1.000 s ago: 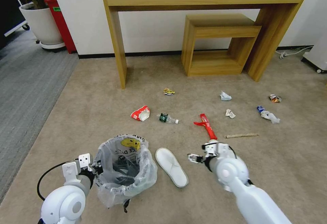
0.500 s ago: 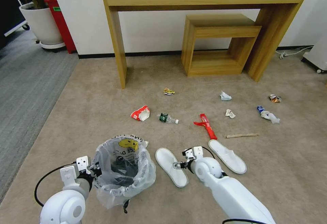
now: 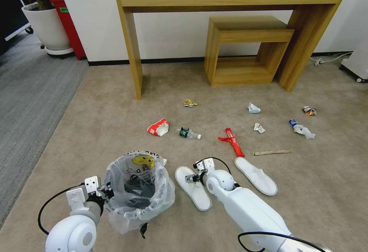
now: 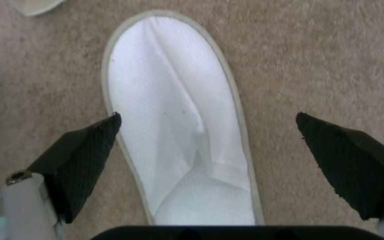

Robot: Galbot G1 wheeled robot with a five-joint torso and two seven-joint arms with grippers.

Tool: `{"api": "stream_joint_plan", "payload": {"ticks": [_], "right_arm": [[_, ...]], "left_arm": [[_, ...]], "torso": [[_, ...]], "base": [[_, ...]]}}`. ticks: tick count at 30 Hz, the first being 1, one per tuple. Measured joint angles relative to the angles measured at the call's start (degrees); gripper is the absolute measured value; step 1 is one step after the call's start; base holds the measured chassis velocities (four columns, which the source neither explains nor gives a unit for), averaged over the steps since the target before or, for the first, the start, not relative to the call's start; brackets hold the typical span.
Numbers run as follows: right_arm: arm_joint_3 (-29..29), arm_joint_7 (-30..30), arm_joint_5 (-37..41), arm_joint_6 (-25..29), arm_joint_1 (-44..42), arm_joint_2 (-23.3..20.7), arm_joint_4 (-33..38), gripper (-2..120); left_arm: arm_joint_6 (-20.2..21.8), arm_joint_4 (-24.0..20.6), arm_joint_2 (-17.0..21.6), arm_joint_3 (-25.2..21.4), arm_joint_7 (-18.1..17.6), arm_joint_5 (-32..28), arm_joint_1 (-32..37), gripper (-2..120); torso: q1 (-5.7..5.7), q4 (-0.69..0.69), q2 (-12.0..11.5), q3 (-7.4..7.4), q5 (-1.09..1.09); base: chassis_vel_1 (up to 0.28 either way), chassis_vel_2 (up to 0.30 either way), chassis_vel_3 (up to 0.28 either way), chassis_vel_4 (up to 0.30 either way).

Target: Pick up the trash bin and place the garbage on the floor into it.

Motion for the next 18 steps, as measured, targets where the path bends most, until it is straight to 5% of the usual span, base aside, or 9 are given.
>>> {"api": "stream_joint_plan", "payload": {"ticks": [8, 18], "right_arm": [[-1.04, -0.33, -1.56, 1.57, -0.17, 0.96, -2.64, 93], [-3.45, -0.96, -2.83, 4.24, 0.52, 2.21, -5.57, 54]], "left_arm": [[-0.22, -0.32, 0.05, 0.00, 0.00, -0.11, 0.11, 1], [-0.39, -0.87, 0.23, 0.38, 0.13, -0.74, -0.14, 1]], "torso": [[0.00, 0.00, 0.00, 0.00, 0.01], [0.00, 0.00, 0.00, 0.00, 0.01]], "base": [[0.000, 0.000, 0.000, 0.000], [0.000, 0.000, 0.000, 0.000]]}}
